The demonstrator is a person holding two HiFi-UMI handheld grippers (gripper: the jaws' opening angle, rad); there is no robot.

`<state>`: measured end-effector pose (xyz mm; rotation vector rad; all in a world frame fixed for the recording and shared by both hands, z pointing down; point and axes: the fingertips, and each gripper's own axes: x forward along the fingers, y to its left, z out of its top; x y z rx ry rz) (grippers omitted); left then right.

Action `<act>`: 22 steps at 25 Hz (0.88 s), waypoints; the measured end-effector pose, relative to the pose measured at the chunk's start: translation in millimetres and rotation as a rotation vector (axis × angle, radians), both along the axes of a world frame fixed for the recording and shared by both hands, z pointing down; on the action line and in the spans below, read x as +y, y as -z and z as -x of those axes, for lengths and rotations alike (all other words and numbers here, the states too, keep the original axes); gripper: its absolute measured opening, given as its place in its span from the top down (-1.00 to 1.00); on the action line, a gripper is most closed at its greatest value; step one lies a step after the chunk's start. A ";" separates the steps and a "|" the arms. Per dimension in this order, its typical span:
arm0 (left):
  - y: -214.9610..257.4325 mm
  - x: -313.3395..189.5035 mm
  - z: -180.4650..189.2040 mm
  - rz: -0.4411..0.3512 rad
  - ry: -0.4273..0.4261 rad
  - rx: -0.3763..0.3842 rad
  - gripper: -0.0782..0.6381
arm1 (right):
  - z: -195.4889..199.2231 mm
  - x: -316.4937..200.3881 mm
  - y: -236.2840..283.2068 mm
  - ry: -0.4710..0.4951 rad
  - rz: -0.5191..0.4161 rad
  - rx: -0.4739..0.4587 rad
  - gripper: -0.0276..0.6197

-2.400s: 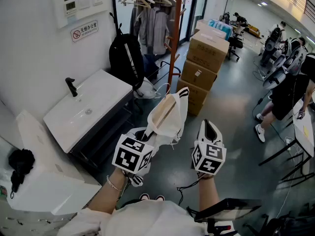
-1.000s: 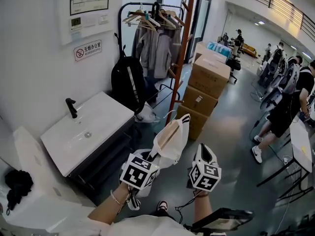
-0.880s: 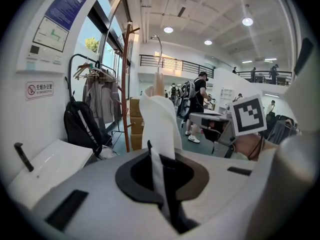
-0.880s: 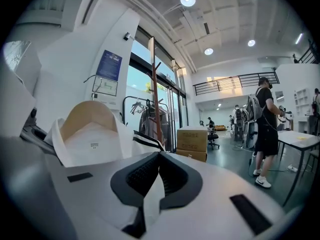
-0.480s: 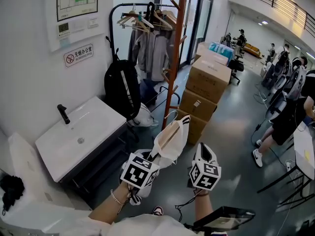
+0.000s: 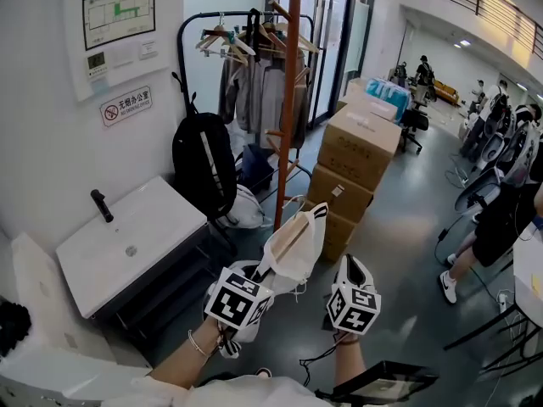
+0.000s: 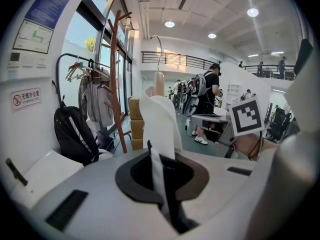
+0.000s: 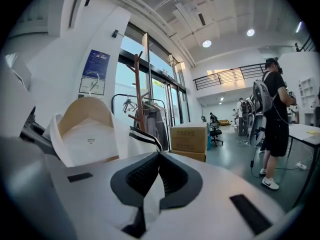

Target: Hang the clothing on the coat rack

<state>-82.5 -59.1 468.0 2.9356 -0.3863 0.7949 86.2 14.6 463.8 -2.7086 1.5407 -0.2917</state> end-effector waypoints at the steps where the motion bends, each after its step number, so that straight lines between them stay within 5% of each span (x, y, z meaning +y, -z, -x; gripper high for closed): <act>1: 0.7 -0.3 -4.8 -0.003 0.004 -0.002 0.73 | -7.0 -1.2 -1.2 0.002 0.000 -0.005 0.85; 14: 10.4 -18.6 -54.5 0.008 0.000 -0.003 0.73 | -61.8 -34.2 -14.6 0.009 -0.014 -0.057 0.85; 22: 9.8 -45.0 -94.4 0.010 -0.009 0.025 0.73 | -93.9 -62.9 -0.9 0.014 -0.026 0.001 0.85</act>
